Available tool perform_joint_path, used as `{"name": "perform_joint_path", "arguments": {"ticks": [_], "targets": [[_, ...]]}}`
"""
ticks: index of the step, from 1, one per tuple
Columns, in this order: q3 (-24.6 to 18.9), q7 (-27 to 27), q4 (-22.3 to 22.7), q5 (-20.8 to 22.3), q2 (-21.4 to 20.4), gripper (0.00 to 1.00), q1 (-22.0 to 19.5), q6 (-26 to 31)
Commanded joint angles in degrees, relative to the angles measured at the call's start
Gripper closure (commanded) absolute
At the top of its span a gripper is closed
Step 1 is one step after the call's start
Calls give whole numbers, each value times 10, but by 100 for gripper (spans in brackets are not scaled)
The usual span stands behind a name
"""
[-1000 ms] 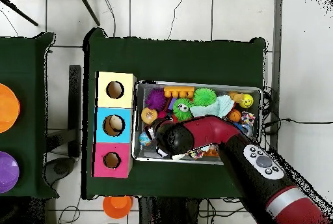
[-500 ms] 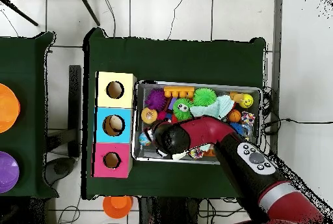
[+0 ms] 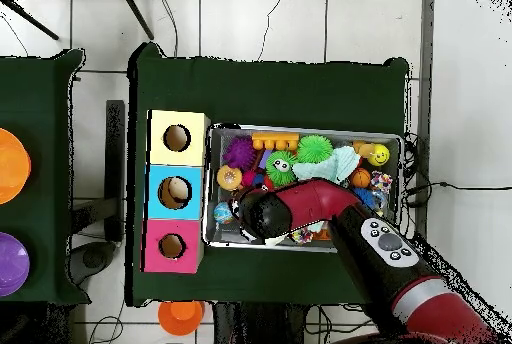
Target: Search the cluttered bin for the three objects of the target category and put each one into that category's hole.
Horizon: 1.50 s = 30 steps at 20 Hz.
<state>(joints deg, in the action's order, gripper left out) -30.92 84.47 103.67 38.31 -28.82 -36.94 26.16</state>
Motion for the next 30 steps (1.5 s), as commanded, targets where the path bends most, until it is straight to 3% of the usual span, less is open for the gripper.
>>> {"name": "perform_joint_path", "arguments": {"ticks": [1,16,20,21,30], "targets": [[31,-9,-65,31,32,0,10,31],[45,-12,-72,30,77,0,16,34],[54,-21,-78,29,78,0,25,65],[55,-23,-78,28,78,100,26,67],[57,-33,-81,21,80,100,30,86]]}}
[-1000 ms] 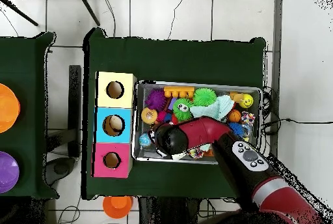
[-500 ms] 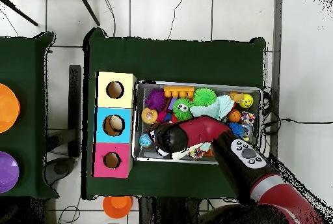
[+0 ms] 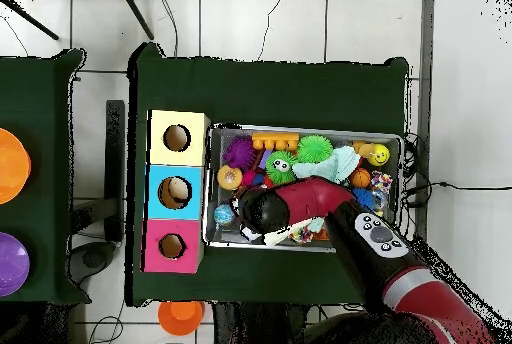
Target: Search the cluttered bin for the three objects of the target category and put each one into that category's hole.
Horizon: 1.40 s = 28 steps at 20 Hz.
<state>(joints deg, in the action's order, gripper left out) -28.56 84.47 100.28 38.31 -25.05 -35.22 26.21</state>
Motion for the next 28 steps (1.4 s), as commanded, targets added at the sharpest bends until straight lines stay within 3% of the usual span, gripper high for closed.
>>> {"name": "perform_joint_path", "arguments": {"ticks": [1,7,20,28], "targets": [[34,-34,-48,20,43,100,14,88],[34,-20,-53,19,34,100,23,74],[-17,-27,73,-58,-140,100,-3,129],[-33,-19,103,-102,-189,100,3,145]]}}
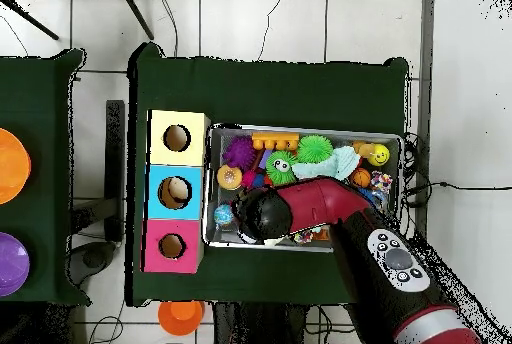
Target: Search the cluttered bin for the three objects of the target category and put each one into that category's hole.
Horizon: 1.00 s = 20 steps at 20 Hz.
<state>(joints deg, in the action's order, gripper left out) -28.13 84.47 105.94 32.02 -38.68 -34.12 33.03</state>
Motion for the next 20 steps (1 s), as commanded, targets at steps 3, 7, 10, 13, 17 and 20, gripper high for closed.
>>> {"name": "perform_joint_path", "arguments": {"ticks": [3,7,10,13,17,20], "targets": [[-42,-18,60,-54,-74,100,-7,83],[-57,-22,86,-82,-112,100,-14,91],[-66,-20,107,-99,-141,100,-13,91],[-76,-23,136,-111,-167,100,-19,78],[-82,-20,164,-118,-191,100,-17,64],[-84,-11,182,-126,-207,100,-8,61]]}}
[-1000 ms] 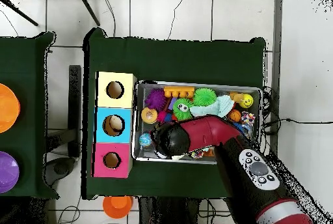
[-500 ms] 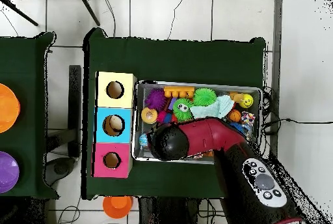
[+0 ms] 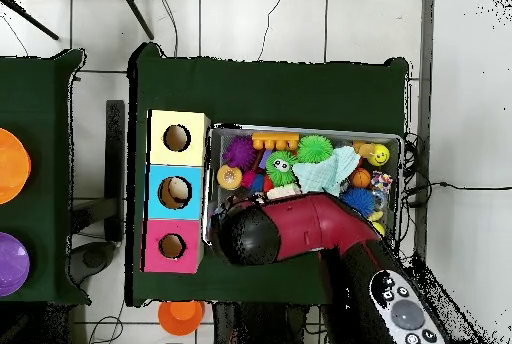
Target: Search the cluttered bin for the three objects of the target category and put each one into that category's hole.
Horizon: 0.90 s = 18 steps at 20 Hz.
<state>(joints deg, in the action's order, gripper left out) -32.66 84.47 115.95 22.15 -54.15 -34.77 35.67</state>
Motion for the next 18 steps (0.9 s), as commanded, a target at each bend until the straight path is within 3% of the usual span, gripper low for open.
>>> {"name": "perform_joint_path", "arguments": {"ticks": [1,5,18], "targets": [[-38,-7,83,-30,-53,100,2,35],[-32,14,93,-32,-61,100,24,31],[35,126,68,-29,-18,100,147,-13]]}}
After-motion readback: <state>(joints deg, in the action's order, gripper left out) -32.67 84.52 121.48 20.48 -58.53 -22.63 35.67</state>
